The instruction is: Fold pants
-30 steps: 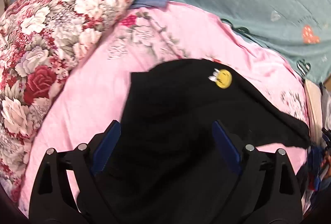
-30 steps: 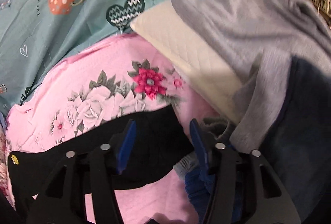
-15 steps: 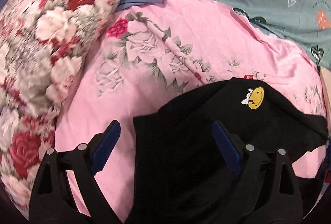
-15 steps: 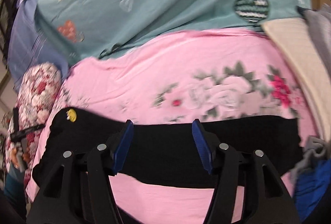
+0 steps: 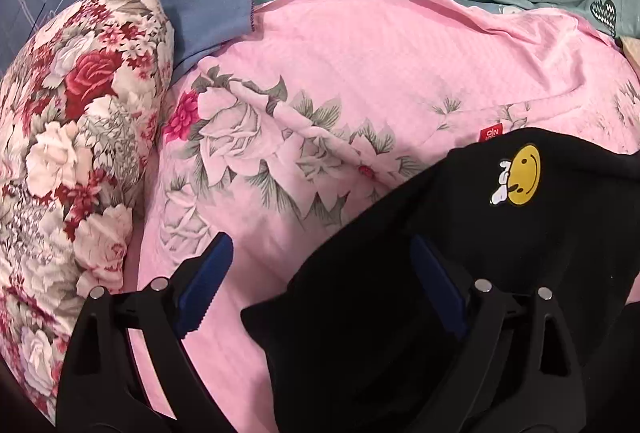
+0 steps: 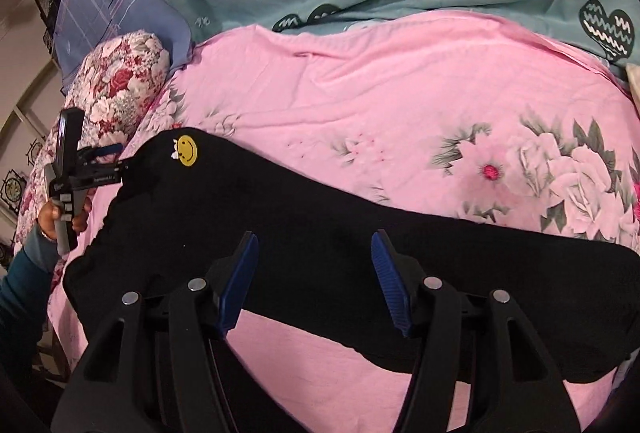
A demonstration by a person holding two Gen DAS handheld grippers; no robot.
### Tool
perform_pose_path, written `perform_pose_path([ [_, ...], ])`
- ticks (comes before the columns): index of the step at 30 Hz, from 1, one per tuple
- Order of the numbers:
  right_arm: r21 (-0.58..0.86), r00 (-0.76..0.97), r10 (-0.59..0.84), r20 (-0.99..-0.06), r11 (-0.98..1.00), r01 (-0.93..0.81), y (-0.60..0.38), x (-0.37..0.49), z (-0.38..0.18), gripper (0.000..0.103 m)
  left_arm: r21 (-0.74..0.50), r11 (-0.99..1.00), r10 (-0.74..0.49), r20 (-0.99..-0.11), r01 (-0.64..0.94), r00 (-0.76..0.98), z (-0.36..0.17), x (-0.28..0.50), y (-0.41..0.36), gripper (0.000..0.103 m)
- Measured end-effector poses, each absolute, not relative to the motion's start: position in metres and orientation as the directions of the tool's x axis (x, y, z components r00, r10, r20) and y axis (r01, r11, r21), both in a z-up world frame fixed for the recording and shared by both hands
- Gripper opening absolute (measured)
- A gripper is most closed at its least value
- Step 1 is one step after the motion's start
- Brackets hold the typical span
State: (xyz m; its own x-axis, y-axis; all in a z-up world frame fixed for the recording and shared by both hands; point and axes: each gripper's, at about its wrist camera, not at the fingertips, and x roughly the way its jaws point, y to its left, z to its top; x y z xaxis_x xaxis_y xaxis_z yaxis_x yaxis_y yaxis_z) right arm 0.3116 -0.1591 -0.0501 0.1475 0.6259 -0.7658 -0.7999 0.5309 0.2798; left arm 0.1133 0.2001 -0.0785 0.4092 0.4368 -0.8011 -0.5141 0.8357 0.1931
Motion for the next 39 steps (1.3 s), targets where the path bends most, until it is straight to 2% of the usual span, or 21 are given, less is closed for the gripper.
perform_pose_path([
  [10,0.292,0.123,0.607,-0.785,0.537,-0.791,-0.149,0.319,-0.065,0.060,0.201,0.869,0.403,-0.816,-0.451,0.414,-0.094,0.131,0.202,0.094],
  [14,0.217,0.164,0.586,-0.794,0.524,-0.823,-0.147,0.317,-0.062,0.060,0.160,0.885,0.353,-0.842,-0.437,0.408,-0.105,0.134,0.205,0.093],
  [15,0.194,0.174,0.580,-0.796,0.516,-0.834,-0.146,0.317,-0.061,0.060,0.150,0.892,0.341,-0.842,-0.427,0.417,-0.105,0.134,0.204,0.086],
  [16,0.178,0.178,0.574,-0.800,0.510,-0.841,-0.145,0.318,-0.062,0.060,0.129,0.902,0.317,-0.846,-0.412,0.428,-0.104,0.133,0.202,0.071],
  [17,0.162,0.183,0.566,-0.804,0.504,-0.848,-0.143,0.319,-0.062,0.060,0.100,0.916,0.280,-0.852,-0.389,0.441,-0.103,0.132,0.200,0.062],
  [19,0.125,0.194,0.551,-0.811,0.488,-0.864,-0.137,0.323,-0.066,0.060,0.108,0.924,0.274,-0.855,-0.366,0.440,-0.100,0.132,0.194,0.035],
  [20,0.105,0.194,0.543,-0.817,0.471,-0.876,-0.132,0.325,-0.068,0.060,0.135,0.921,0.295,-0.853,-0.364,0.430,-0.098,0.134,0.191,0.026],
  [21,0.081,0.194,0.530,-0.826,0.452,-0.889,-0.126,0.326,-0.072,0.060,0.156,0.916,0.313,-0.852,-0.369,0.419,-0.097,0.136,0.189,0.009],
  [30,-0.123,0.268,0.461,-0.846,0.320,-0.939,-0.096,0.315,-0.092,0.059,0.163,0.880,0.370,-0.825,-0.446,0.428,-0.073,0.131,0.199,0.008],
  [31,-0.138,0.275,0.447,-0.851,0.315,-0.939,-0.094,0.316,-0.095,0.055,0.165,0.880,0.371,-0.825,-0.446,0.427,-0.071,0.131,0.198,0.008],
  [32,-0.119,0.253,0.441,-0.861,0.308,-0.944,-0.092,0.318,-0.097,0.043,0.164,0.882,0.367,-0.826,-0.442,0.427,-0.071,0.130,0.197,0.008],
  [34,-0.116,0.250,0.441,-0.862,0.308,-0.944,-0.091,0.320,-0.097,0.025,0.175,0.885,0.372,-0.823,-0.431,0.429,-0.072,0.130,0.192,0.008],
  [35,-0.119,0.253,0.443,-0.860,0.309,-0.943,-0.091,0.320,-0.096,0.019,0.177,0.889,0.368,-0.826,-0.422,0.428,-0.073,0.130,0.189,0.008],
  [37,-0.123,0.258,0.452,-0.854,0.306,-0.944,-0.091,0.319,-0.089,0.011,0.189,0.892,0.369,-0.828,-0.410,0.422,-0.076,0.130,0.186,0.008],
  [39,-0.122,0.248,0.462,-0.852,0.286,-0.950,-0.094,0.317,-0.081,0.010,0.184,0.899,0.357,-0.832,-0.396,0.425,-0.077,0.128,0.185,0.012],
])
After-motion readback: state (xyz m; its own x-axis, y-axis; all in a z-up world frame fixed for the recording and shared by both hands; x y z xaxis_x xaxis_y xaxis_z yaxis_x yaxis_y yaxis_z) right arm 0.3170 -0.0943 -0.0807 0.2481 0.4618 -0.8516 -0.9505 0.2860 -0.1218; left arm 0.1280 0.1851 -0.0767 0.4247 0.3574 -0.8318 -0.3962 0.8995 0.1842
